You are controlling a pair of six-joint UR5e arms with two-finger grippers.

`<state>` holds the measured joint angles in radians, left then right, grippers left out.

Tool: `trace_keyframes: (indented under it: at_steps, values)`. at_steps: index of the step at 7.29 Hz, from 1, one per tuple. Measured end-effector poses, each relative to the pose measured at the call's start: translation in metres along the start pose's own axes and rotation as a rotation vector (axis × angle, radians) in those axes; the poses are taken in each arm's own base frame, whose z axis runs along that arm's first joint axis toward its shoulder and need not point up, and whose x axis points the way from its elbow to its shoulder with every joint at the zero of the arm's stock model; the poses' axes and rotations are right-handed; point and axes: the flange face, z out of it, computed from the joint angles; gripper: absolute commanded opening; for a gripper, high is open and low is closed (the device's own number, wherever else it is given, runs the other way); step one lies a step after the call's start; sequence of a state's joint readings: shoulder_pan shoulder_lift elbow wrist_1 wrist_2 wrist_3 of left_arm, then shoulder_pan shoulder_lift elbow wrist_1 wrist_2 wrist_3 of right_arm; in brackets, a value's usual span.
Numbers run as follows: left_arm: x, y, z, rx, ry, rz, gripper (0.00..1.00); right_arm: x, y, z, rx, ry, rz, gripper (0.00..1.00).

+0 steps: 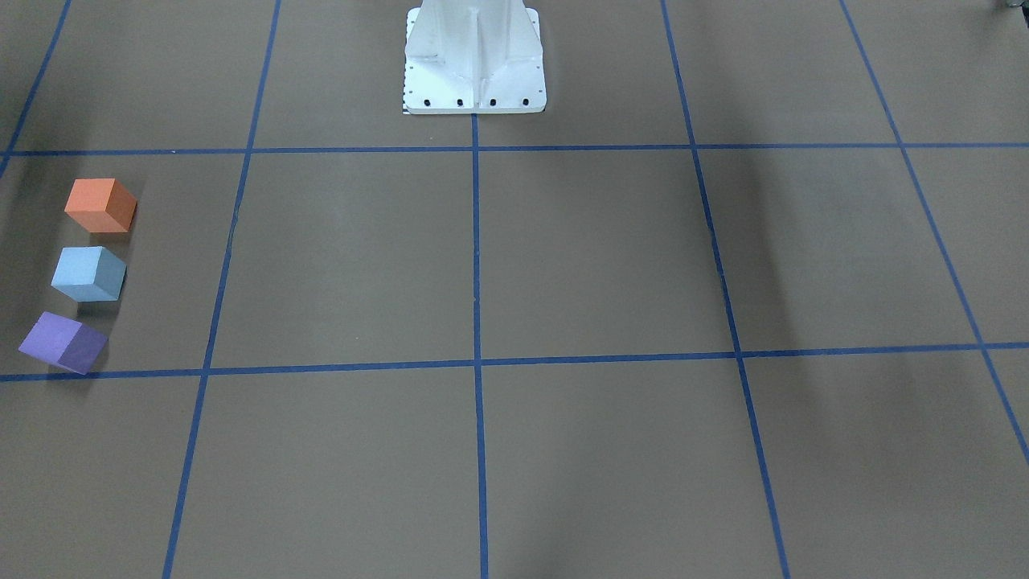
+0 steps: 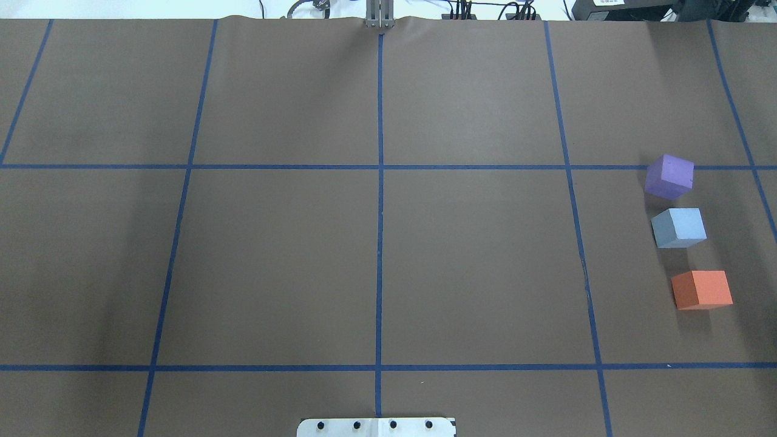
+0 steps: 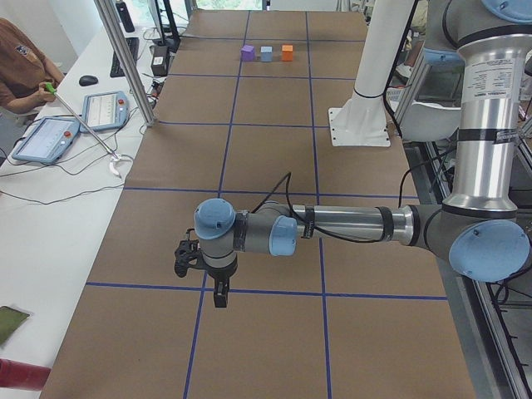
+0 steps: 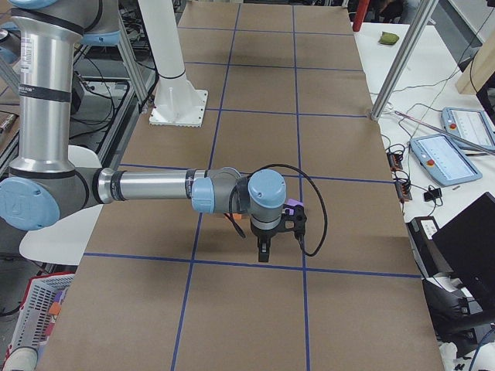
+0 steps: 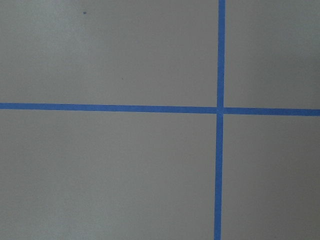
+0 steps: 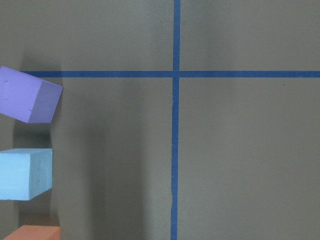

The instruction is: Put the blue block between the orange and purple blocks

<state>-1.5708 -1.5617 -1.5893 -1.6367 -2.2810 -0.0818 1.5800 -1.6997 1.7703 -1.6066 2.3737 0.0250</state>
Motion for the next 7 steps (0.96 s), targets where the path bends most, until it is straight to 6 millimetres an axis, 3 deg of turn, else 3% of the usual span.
trace_keyframes:
  at_steps: [7]
  values:
    - [-0.0004, 0.0001, 0.0004, -0.001, 0.0, -0.003, 1.0, -0.0006, -0.0001, -0.0005, 0.001, 0.0, -0.011, 0.99]
